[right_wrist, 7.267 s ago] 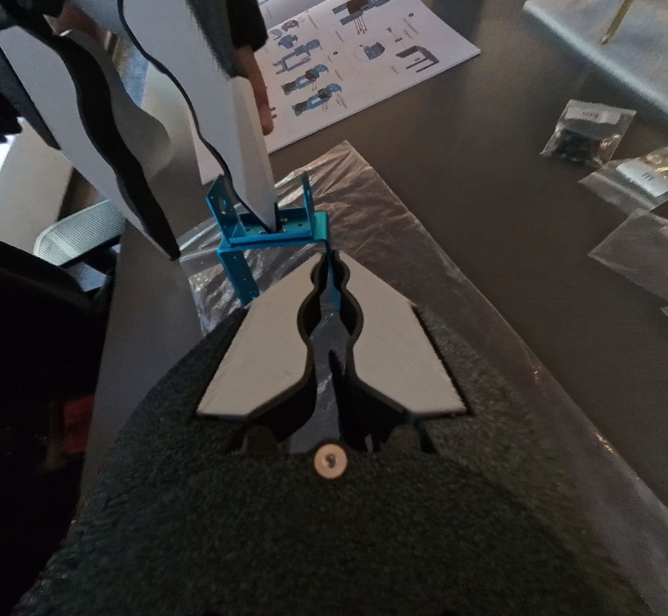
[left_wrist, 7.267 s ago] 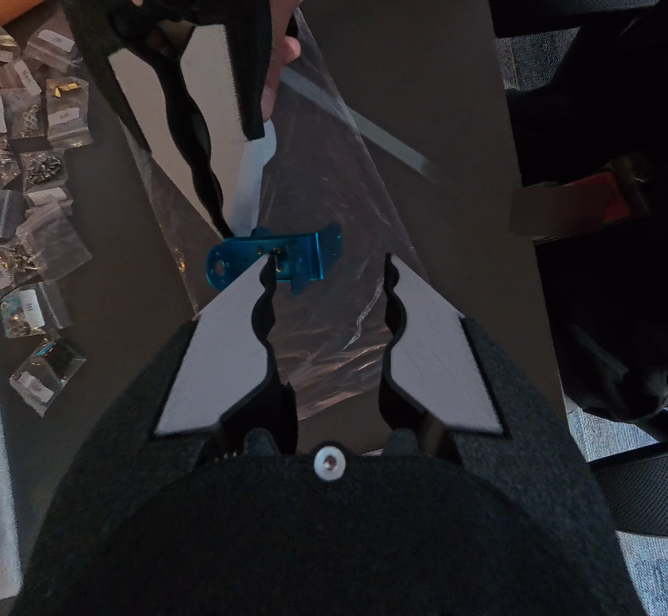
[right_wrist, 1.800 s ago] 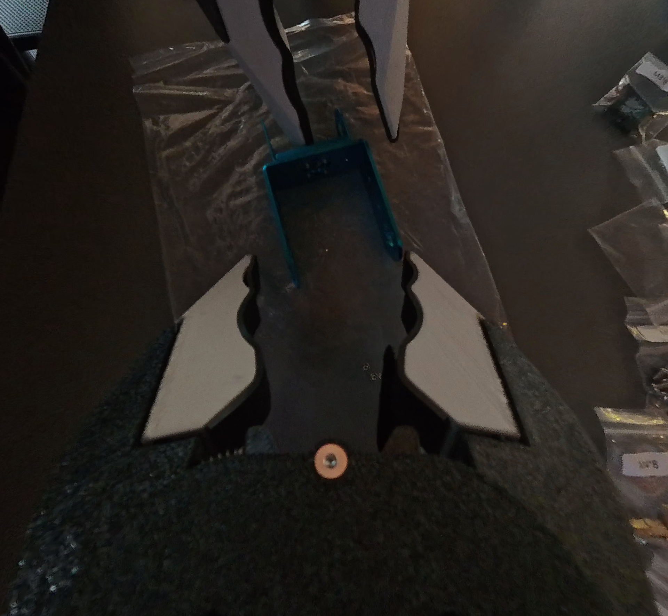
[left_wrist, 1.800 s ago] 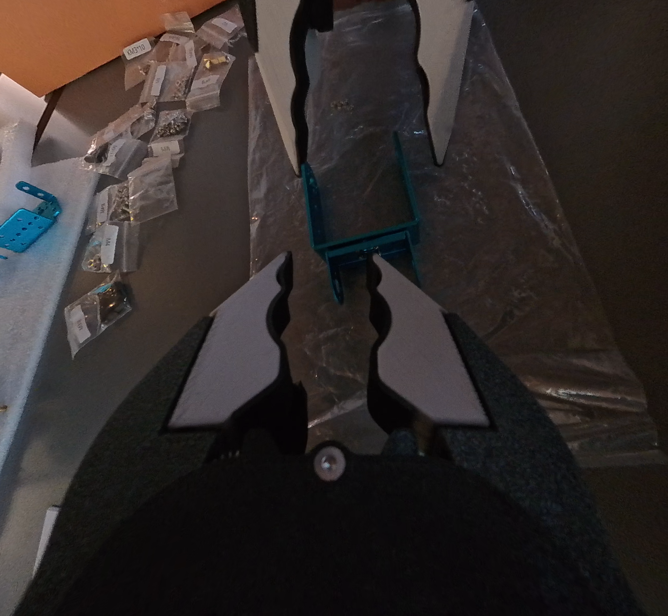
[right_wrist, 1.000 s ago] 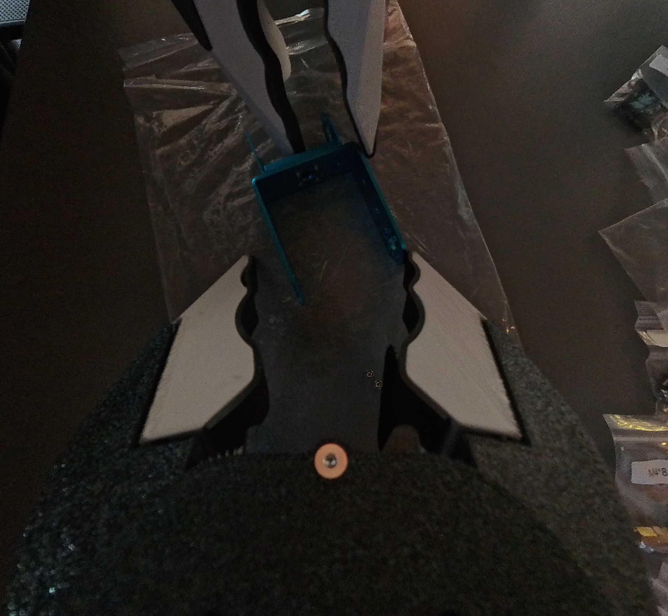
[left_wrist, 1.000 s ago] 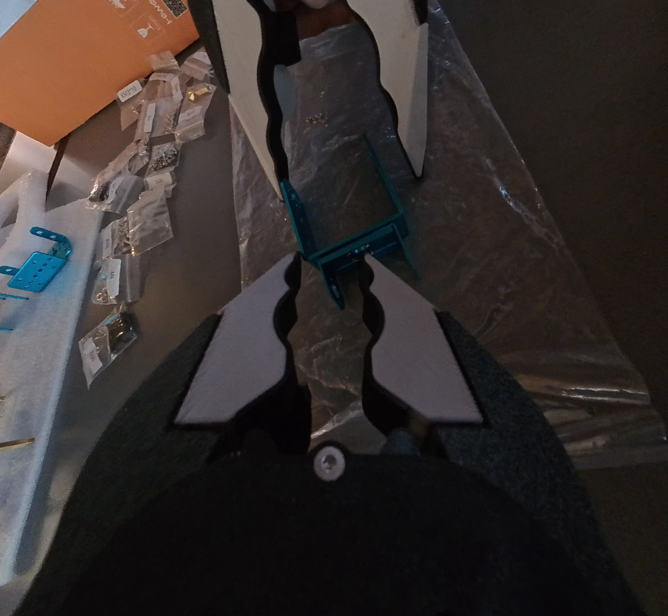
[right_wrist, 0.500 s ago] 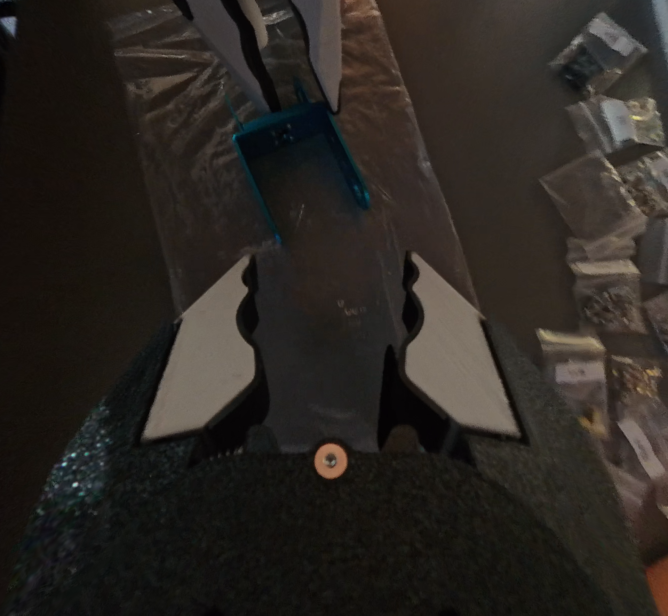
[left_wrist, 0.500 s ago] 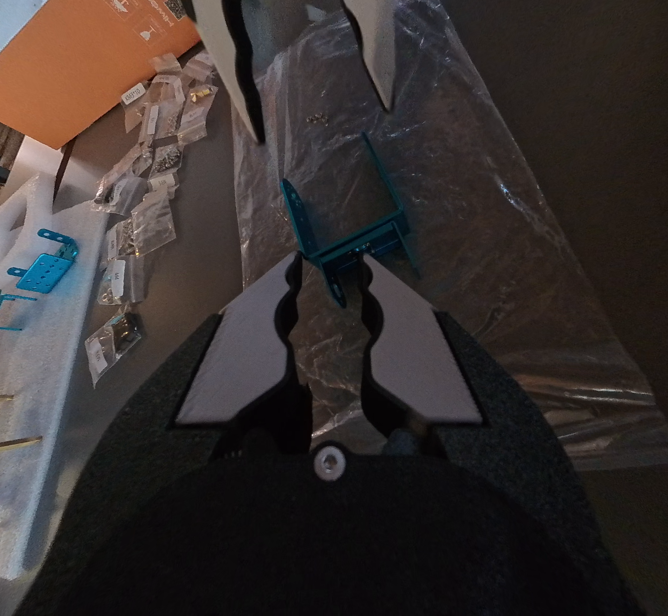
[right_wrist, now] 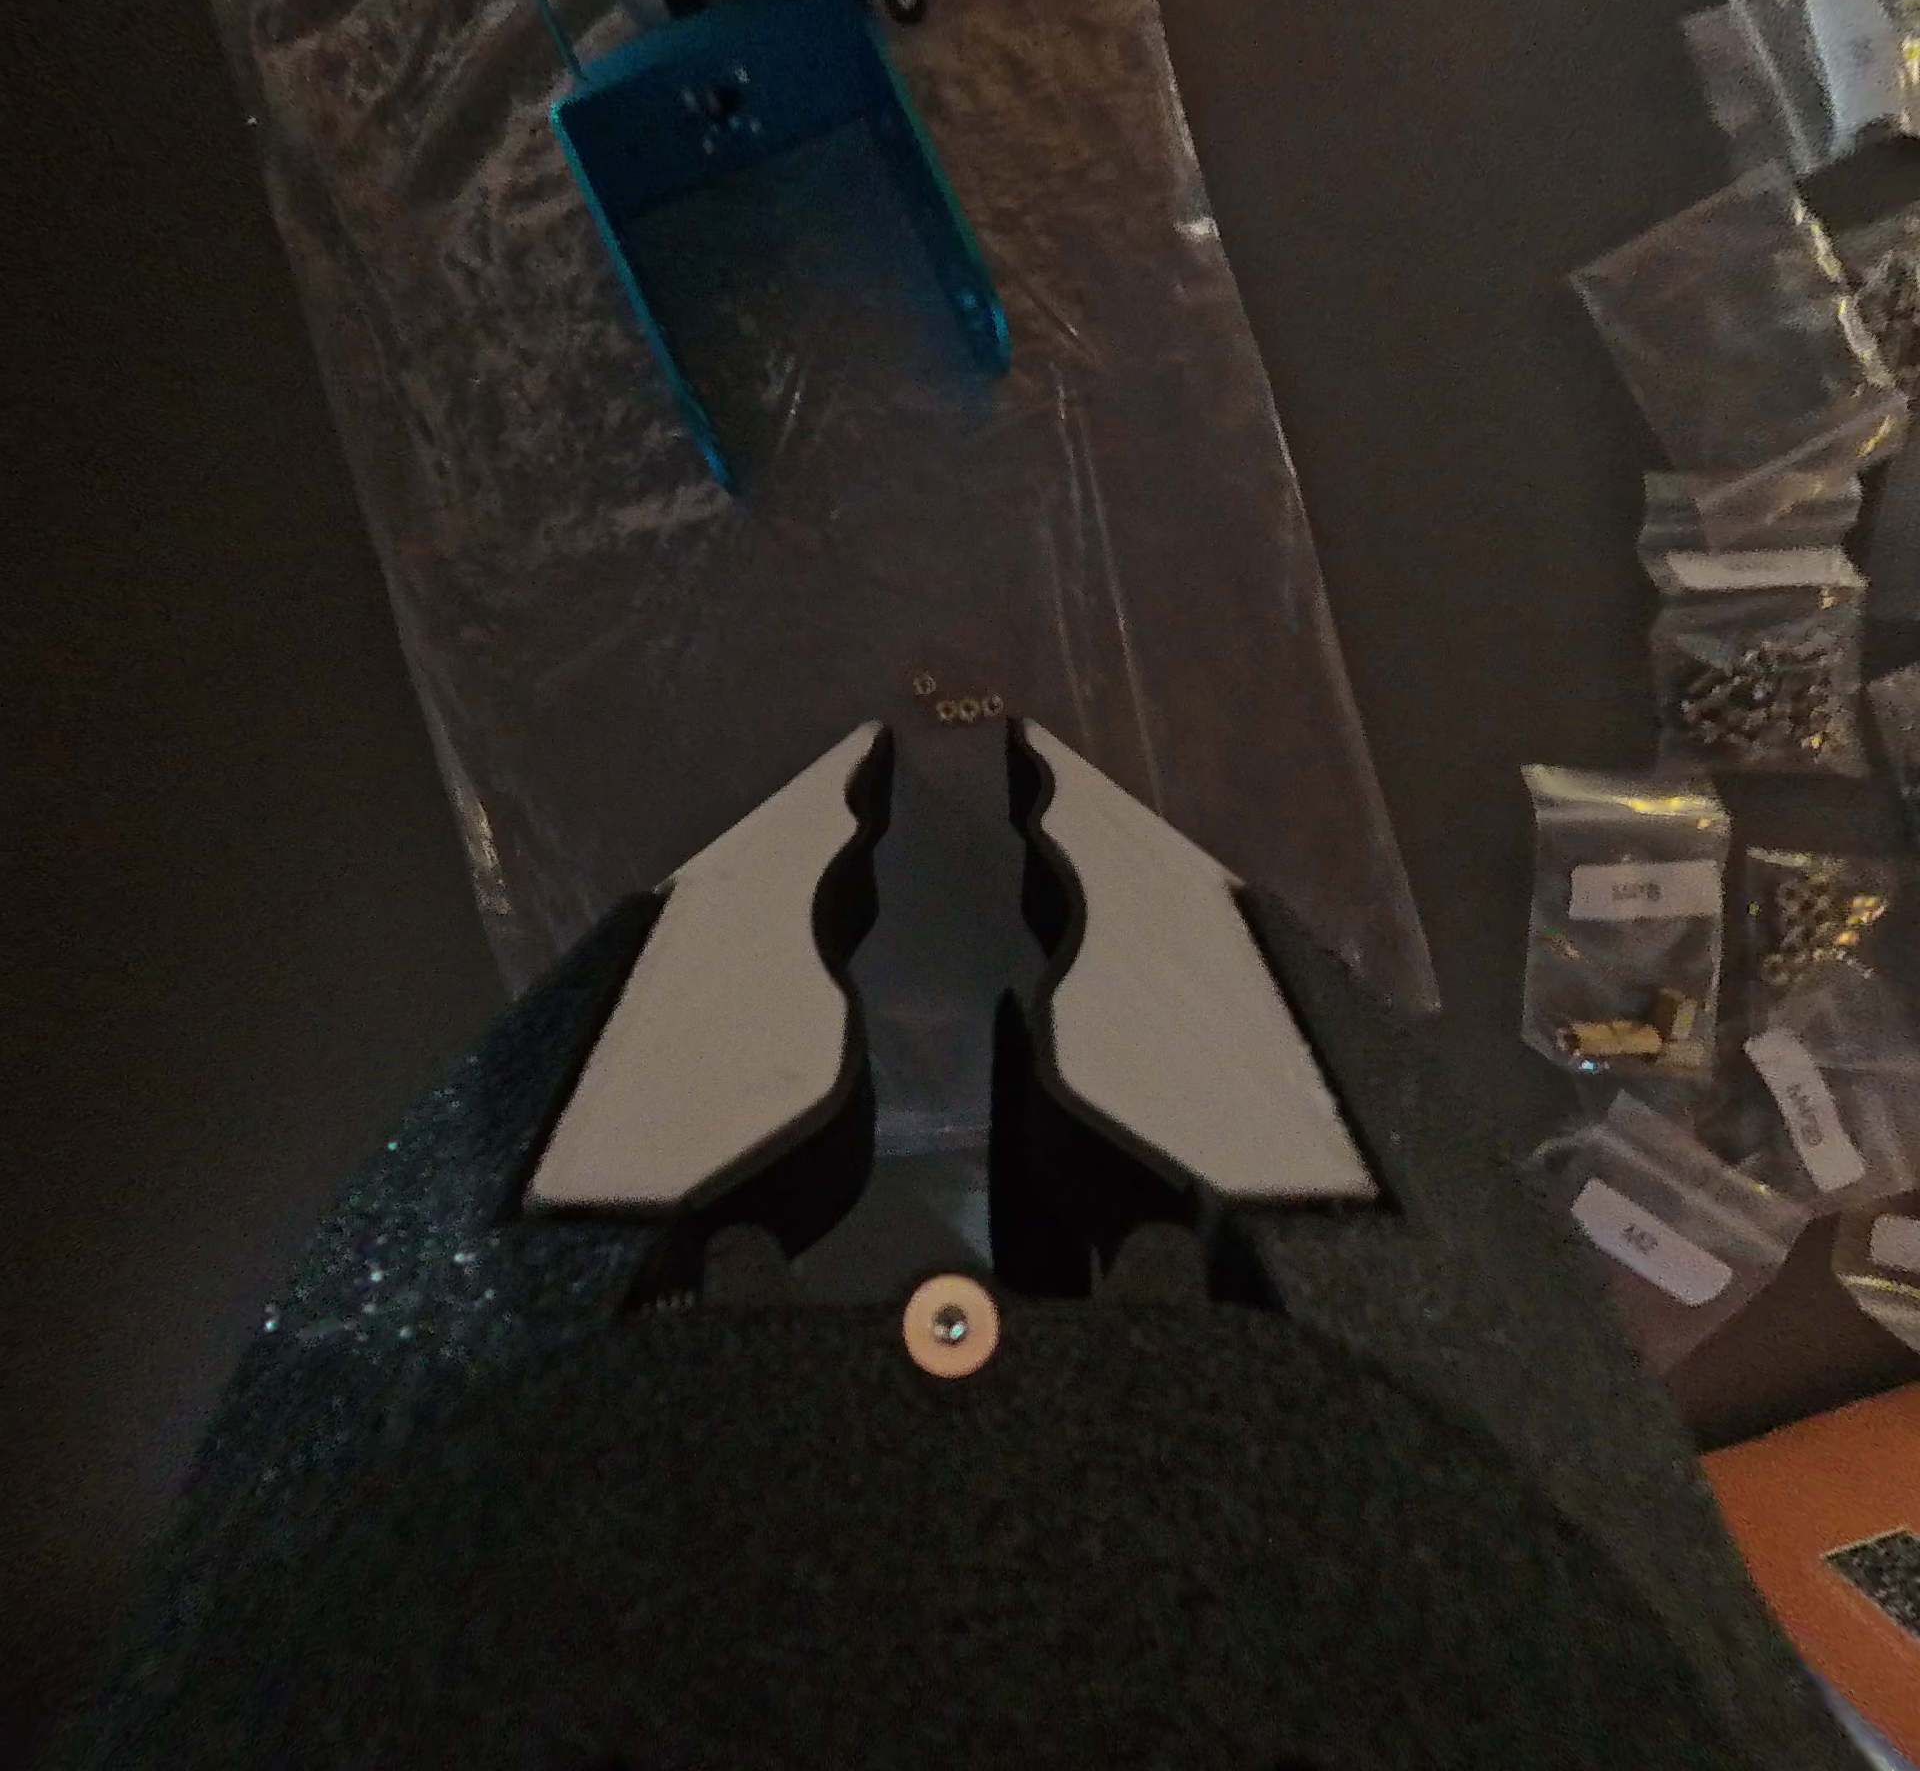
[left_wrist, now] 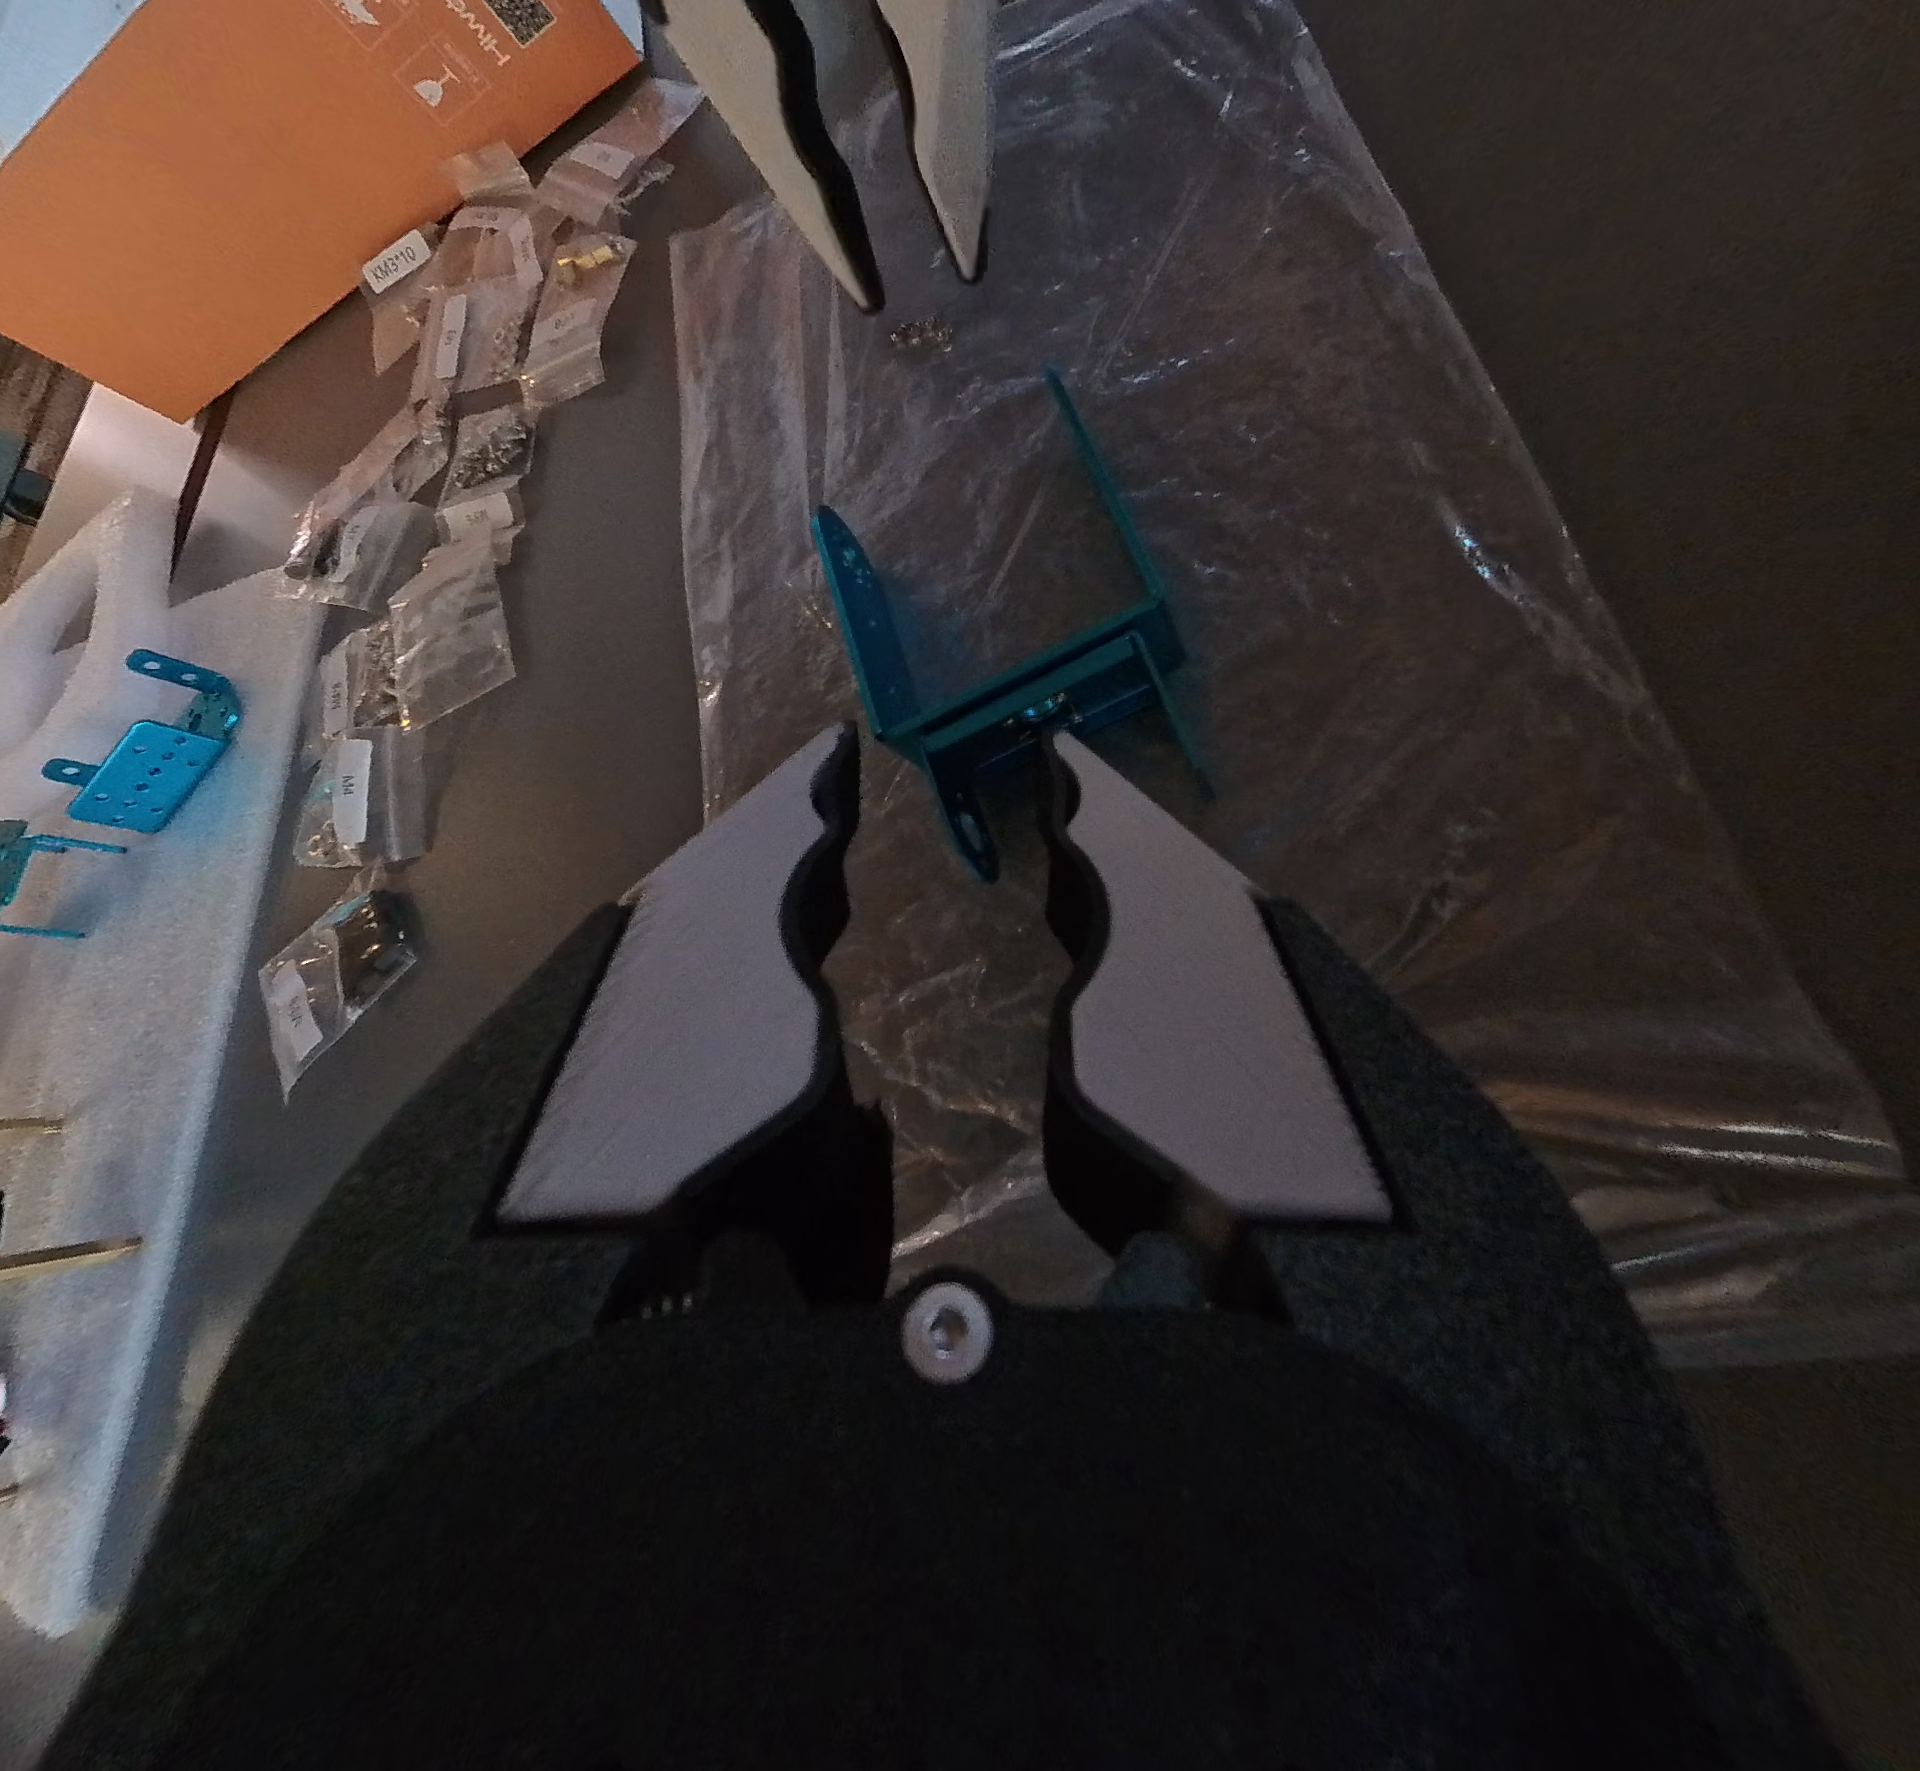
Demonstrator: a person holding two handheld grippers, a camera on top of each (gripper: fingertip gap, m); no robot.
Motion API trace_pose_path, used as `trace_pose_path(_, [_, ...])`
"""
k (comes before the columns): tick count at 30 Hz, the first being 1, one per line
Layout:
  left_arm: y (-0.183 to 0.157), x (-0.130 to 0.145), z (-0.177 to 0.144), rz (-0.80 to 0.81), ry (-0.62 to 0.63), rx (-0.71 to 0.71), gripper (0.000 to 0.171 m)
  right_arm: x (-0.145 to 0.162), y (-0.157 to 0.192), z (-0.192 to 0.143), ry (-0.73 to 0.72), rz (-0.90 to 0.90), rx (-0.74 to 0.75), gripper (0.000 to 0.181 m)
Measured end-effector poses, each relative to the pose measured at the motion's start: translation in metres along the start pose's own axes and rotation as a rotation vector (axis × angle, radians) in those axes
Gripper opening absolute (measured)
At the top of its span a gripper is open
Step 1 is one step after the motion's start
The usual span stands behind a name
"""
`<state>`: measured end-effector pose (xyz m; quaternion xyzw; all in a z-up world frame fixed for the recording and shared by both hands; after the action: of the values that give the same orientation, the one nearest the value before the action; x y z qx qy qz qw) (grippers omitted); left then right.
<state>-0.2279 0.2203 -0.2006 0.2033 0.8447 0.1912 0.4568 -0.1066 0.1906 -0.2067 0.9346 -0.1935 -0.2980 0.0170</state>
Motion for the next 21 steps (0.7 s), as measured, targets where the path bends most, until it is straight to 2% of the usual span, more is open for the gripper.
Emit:
trace_pose_path(6, [0.0000,0.0000,-0.0006,-0.001,0.001,-0.001,0.034,-0.0070,0.0034,0.0056,0.014,-0.074,0.037,0.017])
trace_pose_path(21, [0.0023,-0.0004,-0.0052,-0.003,-0.004,-0.009,0.037,-0.0061,0.0051,0.0083,0.001,-0.044,-0.006,0.000])
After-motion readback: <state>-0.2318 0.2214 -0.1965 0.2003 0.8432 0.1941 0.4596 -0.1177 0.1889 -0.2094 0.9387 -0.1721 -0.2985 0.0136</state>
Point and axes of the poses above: each gripper's, where its closed fingertips meet, z out along the fingers, x out of its underside, y = z × x across the jaws, the point moved 1 cm from there along -z, back along the fingers, and after that the axes turned 11 degrees about -x, right-handed, at the moved point
